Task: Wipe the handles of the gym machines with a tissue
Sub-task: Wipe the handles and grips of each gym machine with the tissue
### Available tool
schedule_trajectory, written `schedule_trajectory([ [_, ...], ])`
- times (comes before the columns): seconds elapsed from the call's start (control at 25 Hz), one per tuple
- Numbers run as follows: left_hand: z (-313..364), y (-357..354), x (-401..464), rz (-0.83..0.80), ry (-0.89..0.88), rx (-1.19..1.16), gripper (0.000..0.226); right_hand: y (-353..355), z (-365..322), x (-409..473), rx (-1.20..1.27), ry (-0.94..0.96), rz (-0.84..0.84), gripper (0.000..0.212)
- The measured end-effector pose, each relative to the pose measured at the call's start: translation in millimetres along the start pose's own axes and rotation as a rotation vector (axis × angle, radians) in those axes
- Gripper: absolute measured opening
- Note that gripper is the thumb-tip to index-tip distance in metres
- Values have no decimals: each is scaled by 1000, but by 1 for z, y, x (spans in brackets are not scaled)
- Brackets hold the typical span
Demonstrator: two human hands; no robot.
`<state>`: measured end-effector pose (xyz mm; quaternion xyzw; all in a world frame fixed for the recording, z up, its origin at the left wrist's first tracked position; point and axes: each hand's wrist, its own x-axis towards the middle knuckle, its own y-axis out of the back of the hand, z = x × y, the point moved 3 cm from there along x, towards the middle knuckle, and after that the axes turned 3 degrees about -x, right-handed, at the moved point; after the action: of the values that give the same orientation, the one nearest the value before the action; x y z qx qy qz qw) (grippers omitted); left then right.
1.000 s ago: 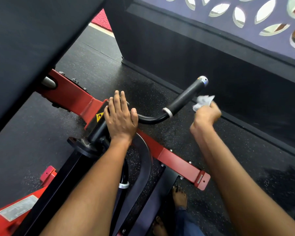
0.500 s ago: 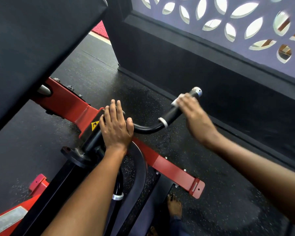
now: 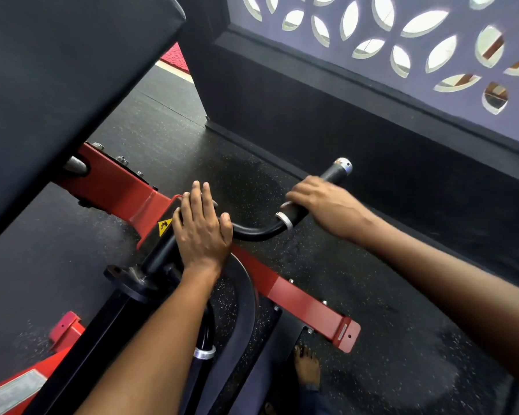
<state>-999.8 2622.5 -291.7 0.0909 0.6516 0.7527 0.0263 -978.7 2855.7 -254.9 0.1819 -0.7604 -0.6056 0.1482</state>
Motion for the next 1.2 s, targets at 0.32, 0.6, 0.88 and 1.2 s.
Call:
schedule_trajectory([
  [0.32, 2, 0, 1, -1, 0, -2, 64, -4, 79, -3, 706, -1081, 256, 27],
  [0.6, 2, -1, 3, 7, 9, 4, 64, -12, 68, -11, 971, -1146, 423, 34],
  [0.88, 3, 1, 3, -12, 13, 1, 64, -1, 32, 8, 290, -705, 325, 28],
  [1.2, 2, 0, 2, -5, 5, 5, 65, 9, 46, -5, 462, -1107, 400, 29],
])
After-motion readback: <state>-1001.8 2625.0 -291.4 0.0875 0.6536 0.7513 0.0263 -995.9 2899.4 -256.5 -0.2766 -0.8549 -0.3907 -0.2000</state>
